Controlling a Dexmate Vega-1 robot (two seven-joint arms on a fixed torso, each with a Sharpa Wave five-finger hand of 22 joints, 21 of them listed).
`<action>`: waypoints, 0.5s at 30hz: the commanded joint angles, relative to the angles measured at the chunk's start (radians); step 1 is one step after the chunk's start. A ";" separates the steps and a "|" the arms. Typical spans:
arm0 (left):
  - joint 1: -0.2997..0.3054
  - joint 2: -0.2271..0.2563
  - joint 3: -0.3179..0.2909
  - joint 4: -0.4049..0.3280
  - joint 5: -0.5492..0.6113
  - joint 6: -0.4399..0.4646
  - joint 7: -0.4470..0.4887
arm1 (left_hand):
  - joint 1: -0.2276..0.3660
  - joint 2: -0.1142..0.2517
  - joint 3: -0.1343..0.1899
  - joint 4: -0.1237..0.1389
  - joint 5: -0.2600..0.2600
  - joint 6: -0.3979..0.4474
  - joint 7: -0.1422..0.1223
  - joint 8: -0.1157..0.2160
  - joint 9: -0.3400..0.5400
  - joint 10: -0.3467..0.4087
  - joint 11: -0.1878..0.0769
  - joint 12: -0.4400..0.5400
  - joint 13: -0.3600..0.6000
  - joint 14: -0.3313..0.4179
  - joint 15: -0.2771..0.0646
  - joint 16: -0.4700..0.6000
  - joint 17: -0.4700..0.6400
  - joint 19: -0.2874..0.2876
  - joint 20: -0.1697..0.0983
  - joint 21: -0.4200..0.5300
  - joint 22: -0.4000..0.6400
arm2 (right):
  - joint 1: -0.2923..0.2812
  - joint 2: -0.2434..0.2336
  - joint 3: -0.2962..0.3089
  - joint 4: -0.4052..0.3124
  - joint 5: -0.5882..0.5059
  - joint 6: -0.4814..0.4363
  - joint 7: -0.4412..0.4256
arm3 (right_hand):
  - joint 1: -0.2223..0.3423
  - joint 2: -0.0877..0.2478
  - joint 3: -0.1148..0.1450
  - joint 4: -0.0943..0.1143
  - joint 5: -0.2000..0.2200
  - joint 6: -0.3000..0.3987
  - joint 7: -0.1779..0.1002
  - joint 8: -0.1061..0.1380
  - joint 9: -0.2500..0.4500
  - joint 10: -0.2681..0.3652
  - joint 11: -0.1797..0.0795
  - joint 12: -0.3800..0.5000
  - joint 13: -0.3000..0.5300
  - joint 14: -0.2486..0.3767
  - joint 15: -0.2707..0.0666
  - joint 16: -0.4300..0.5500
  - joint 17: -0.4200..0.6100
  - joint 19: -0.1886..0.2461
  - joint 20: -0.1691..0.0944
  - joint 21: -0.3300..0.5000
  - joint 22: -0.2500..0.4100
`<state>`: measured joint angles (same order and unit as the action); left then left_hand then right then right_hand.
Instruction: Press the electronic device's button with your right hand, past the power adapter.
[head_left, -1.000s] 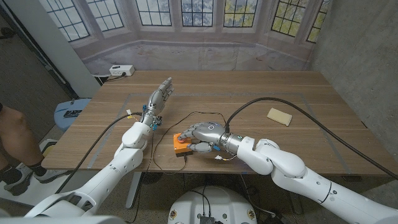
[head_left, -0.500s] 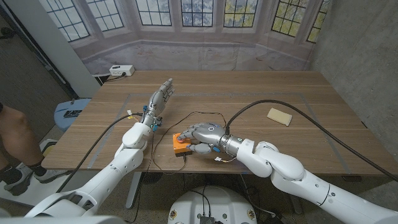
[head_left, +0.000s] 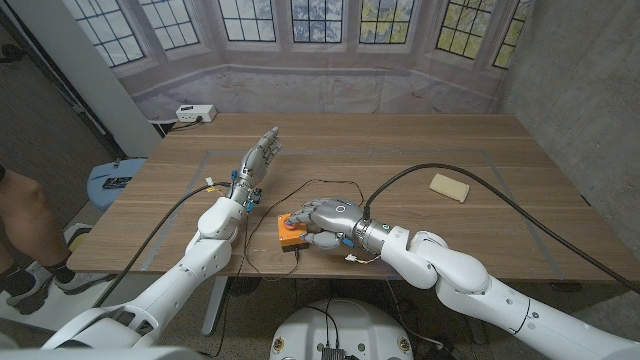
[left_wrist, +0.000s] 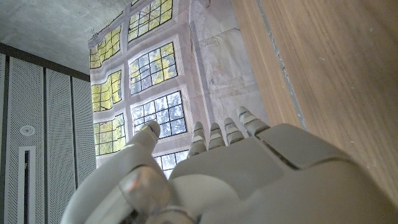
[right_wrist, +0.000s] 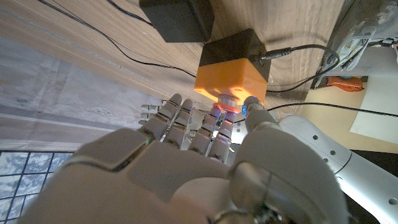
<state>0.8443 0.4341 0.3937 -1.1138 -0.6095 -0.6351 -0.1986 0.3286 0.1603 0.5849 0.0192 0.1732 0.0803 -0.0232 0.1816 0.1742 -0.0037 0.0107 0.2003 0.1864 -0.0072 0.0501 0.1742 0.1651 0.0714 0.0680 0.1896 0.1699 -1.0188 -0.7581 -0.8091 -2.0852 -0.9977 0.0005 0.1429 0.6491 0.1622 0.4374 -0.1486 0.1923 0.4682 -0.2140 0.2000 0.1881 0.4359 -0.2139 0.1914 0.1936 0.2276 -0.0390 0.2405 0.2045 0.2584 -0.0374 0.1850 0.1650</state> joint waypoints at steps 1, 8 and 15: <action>-0.002 -0.001 0.002 -0.006 0.004 0.001 0.006 | -0.008 0.003 0.010 -0.001 0.000 0.008 -0.001 0.003 0.005 0.009 0.003 0.005 0.002 0.003 -0.001 0.003 0.003 0.007 0.000 0.006 0.006 | -0.012 -0.024 0.024 -0.046 0.002 0.004 -0.020 | 0.000 -0.002 -0.002 -0.004 -0.004 0.011 0.007 0.003 0.004 0.006 -0.001 0.005 0.001 0.011 -0.087 0.005 0.003 0.007 -0.049 0.004 0.002; -0.004 -0.005 0.003 -0.004 0.003 0.000 0.005 | -0.009 0.003 0.010 -0.002 0.000 0.008 0.000 0.003 0.005 0.009 0.003 0.005 0.002 0.004 -0.002 0.003 0.003 0.007 0.001 0.007 0.006 | -0.014 -0.031 0.042 -0.071 0.016 0.012 -0.013 | 0.001 -0.002 -0.003 -0.005 -0.004 0.011 0.008 0.002 0.004 0.006 -0.001 0.004 0.001 0.011 -0.087 0.005 0.002 0.007 -0.049 0.004 0.002; -0.003 -0.006 0.004 -0.006 0.005 0.003 0.011 | -0.009 0.003 0.011 -0.002 0.000 0.008 0.002 0.003 0.005 0.009 0.003 0.005 0.002 0.004 -0.002 0.002 0.003 0.007 0.001 0.007 0.006 | -0.015 -0.034 0.058 -0.083 0.032 0.023 -0.012 | 0.003 -0.002 -0.004 -0.006 -0.004 0.011 0.009 0.002 0.005 0.006 -0.001 0.004 0.001 0.011 -0.087 0.005 0.002 0.008 -0.049 0.004 0.002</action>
<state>0.8420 0.4308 0.3959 -1.1177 -0.6076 -0.6366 -0.1948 0.3287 0.1604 0.5890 0.0151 0.1732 0.0803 -0.0232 0.1816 0.1742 -0.0037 0.0107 0.2003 0.1864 -0.0072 0.0500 0.1742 0.1651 0.0714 0.0679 0.1896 0.1700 -1.0316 -0.7843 -0.7764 -2.1403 -0.9860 0.0082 0.1328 0.6491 0.1622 0.4316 -0.1544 0.1884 0.4756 -0.2070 0.2001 0.1888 0.4409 -0.2113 0.1914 0.1936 0.2310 -0.0356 0.2403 0.2045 0.2584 -0.0374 0.1850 0.1650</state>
